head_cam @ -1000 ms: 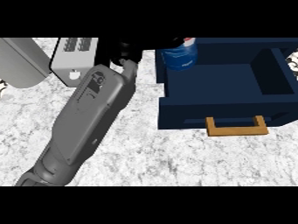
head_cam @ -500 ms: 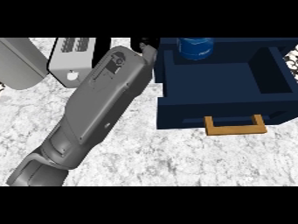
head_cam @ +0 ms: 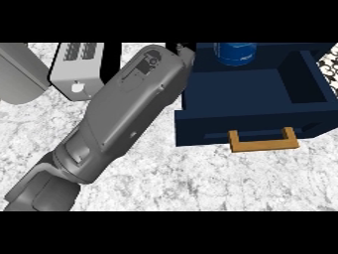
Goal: Pick up the can, place it into the drawer and close the drawer
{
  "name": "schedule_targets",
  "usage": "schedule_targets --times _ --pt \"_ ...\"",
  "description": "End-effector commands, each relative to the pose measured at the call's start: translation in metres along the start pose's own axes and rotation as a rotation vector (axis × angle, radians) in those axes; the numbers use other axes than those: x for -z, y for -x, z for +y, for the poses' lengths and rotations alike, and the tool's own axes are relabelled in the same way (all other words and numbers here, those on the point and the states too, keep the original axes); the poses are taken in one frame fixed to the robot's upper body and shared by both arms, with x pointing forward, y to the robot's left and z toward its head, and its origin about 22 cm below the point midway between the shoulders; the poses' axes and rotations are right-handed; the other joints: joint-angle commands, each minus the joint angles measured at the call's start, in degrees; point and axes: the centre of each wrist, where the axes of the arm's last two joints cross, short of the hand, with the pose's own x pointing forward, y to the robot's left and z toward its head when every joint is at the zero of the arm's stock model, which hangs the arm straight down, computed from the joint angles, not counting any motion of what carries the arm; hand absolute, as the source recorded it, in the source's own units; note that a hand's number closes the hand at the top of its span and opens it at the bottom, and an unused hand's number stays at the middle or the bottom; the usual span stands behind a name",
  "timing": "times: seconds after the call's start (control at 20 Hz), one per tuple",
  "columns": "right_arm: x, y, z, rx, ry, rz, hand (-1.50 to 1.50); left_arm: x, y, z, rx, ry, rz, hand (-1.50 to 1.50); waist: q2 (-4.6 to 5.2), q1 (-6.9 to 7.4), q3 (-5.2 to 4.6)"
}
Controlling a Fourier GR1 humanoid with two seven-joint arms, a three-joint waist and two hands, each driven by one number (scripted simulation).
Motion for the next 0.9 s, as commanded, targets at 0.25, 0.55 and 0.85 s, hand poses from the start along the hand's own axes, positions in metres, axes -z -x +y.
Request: schedule_targets --times 0.25,0.55,0.85 --pt "-0.010 -0.004 0.005 0.005 -0.005 0.002 -1.50 -0.005 0.016 -0.010 0.040 -0.023 0.046 1.50 -0.06 -0.76 0.04" --pt "0.005 -0.009 0.016 0.003 -0.027 -0.023 -1.50 0.000 0.024 -0.010 0.106 -0.051 0.048 1.50 0.57 -2.04 0.06" --pt "-0.002 -0.010 -0.002 -0.005 -0.012 -0.001 -1.50 0.004 0.034 -0.002 0.129 -0.082 0.089 -1.50 0.23 -1.39 0.04"
